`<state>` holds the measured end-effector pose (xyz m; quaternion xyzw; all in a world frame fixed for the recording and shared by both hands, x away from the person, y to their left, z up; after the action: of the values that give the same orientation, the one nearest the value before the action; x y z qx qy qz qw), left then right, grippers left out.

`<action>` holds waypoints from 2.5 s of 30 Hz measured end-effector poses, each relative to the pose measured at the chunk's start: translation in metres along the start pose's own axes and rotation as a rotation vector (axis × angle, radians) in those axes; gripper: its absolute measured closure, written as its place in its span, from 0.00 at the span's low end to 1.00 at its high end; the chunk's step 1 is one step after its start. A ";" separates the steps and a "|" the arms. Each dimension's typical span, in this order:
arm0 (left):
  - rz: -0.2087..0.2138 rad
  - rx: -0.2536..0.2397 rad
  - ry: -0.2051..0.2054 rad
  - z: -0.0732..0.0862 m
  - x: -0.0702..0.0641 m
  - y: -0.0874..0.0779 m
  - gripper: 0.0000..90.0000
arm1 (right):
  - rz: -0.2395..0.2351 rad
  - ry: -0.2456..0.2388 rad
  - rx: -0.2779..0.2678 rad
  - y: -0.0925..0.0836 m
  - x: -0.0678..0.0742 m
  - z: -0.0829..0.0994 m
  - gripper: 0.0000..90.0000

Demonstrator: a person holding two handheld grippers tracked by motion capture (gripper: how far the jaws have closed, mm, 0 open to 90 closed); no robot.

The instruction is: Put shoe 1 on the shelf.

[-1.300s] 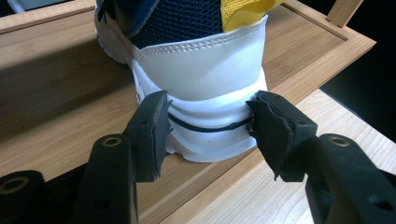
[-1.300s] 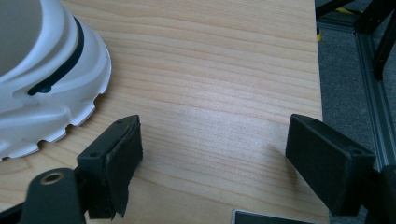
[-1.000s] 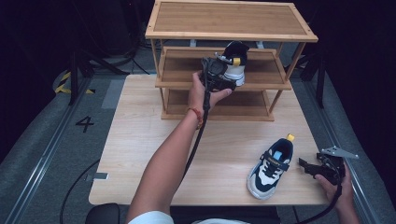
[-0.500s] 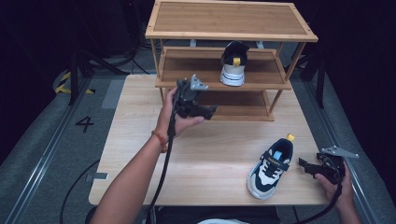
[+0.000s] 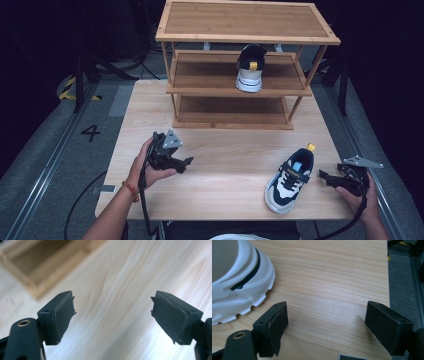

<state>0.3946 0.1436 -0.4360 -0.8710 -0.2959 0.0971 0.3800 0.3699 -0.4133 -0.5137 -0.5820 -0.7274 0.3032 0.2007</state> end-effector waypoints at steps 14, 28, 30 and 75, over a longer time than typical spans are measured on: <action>0.010 0.093 -0.073 0.076 0.002 0.010 0.22 | -0.035 -0.149 -0.039 -0.020 0.032 -0.024 0.28; 0.101 0.067 -0.089 0.081 0.000 0.022 0.18 | -0.145 -0.348 -0.106 -0.050 0.047 -0.090 0.35; 0.103 0.053 -0.084 0.082 0.000 0.023 0.18 | -0.173 -0.383 -0.083 -0.043 0.051 -0.099 0.36; 0.113 0.029 -0.075 0.082 -0.001 0.025 0.16 | -0.332 -0.762 0.163 -0.078 0.082 -0.076 0.47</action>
<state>0.3726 0.1787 -0.5109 -0.8765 -0.2588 0.1552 0.3751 0.3425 -0.3292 -0.4104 -0.2854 -0.8071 0.5168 0.0087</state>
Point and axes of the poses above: each handheld gripper's, and its own axes: y roughly forward along the jaws, z roughly out of its underside, x roughly to its left, the point moved 4 cm from there along y, roughly forward along the jaws, and after that the axes turned 5 degrees about z, right-handed, at the moved point
